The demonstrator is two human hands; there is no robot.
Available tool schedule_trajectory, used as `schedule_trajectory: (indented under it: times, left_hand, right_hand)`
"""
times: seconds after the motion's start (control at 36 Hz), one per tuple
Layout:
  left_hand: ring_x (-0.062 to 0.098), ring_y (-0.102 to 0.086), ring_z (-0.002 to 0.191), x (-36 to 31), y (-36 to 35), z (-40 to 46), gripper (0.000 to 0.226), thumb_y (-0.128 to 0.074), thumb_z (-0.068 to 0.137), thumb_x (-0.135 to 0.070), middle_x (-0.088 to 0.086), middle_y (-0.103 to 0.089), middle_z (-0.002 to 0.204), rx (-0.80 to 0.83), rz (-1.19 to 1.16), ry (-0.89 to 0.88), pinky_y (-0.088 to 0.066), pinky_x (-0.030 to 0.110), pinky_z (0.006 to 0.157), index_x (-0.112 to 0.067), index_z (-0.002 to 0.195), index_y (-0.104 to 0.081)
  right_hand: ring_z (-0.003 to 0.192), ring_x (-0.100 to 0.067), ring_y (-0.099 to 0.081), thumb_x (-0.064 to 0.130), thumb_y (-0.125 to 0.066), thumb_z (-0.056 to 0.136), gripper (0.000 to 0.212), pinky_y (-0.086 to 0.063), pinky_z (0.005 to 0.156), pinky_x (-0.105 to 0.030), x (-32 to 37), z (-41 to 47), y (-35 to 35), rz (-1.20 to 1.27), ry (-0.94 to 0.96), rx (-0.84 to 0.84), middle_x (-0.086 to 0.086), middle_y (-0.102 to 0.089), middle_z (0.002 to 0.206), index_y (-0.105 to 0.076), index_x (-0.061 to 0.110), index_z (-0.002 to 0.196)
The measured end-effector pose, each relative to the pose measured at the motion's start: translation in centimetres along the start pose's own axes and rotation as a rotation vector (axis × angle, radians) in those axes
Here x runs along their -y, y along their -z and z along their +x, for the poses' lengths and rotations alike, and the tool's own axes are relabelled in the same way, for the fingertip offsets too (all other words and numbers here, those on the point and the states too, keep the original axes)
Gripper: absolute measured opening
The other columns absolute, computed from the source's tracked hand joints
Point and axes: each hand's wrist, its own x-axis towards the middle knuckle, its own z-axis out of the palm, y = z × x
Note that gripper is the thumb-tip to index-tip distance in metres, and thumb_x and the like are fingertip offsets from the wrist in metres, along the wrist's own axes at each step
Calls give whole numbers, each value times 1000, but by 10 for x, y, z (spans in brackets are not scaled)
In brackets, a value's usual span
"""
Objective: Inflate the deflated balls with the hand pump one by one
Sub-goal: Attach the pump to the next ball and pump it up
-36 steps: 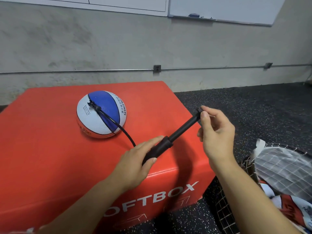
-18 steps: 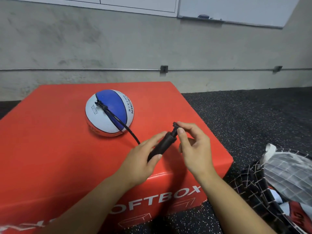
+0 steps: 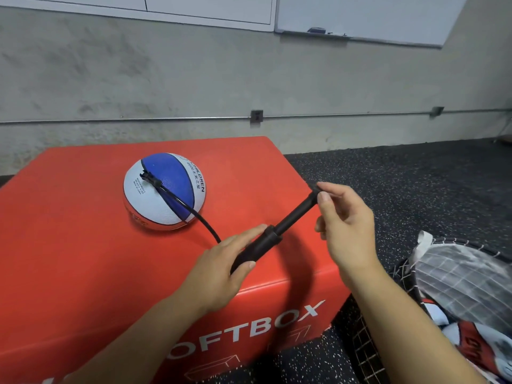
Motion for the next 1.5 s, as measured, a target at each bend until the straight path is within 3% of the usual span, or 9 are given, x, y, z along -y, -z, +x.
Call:
schedule_trajectory:
  times: [0.19,0.36,0.5,0.69,0.92,1.11,1.31,1.5]
  left_hand:
    - [-4,-52,132,-1,-2,1,77,-65,99,-23,-32,-50,148,19,59,-21,-48,38,110,-61,155,-28]
    - [-4,-53,130,-4,0,1,75,-64,101,-25,-32,-50,148,21,77,-17,-47,33,110,-61,155,-27]
    - [1,-57,128,-4,1,-1,76,-64,101,-26,-27,-52,147,20,68,-7,-49,39,108,-63,154,-25]
    - [4,-60,125,-3,4,-5,78,-64,101,-27,-26,-54,144,-1,55,17,-51,40,105,-64,154,-20]
    - [-3,-59,125,6,5,-7,76,-64,100,-17,-30,-54,141,-22,-91,55,-50,39,110,-56,156,-31]
    - [-4,-59,122,8,5,-7,74,-64,100,-14,-32,-53,140,-39,-130,63,-50,36,109,-51,157,-34]
    - [-4,-59,120,3,4,-3,75,-65,99,-17,-35,-51,139,-15,-79,32,-51,35,107,-54,156,-33]
    - [-6,-58,124,-1,5,-4,76,-65,100,-20,-39,-50,138,-2,-33,22,-52,38,107,-60,154,-30]
  right_hand:
    - [53,-14,-52,12,-59,106,16,-42,50,-23,5,13,27,24,0,-78,-4,-62,76,-71,20,112]
    - [51,-12,-50,14,-59,107,14,-43,48,-22,9,16,36,44,-7,-113,-4,-66,87,-70,16,115]
    - [51,-13,-51,13,-58,107,15,-44,48,-23,9,11,25,15,43,-122,-4,-63,79,-70,15,115]
    - [50,-17,-53,10,-60,106,18,-45,51,-26,6,-5,-3,-37,95,-20,3,-67,84,-71,23,108]
    - [48,-15,-52,7,-60,105,15,-44,48,-25,1,-25,-37,-34,81,99,15,-72,90,-71,15,110]
    - [48,-13,-54,13,-62,105,18,-45,50,-33,-16,-35,-49,-80,46,186,5,-73,92,-72,26,111]
    - [50,-13,-58,14,-62,105,20,-52,56,-41,-19,-30,-34,-146,44,214,11,-71,104,-69,31,112]
    - [50,-14,-57,10,-60,105,18,-45,52,-25,-7,-16,-18,-97,19,128,8,-72,103,-69,24,112]
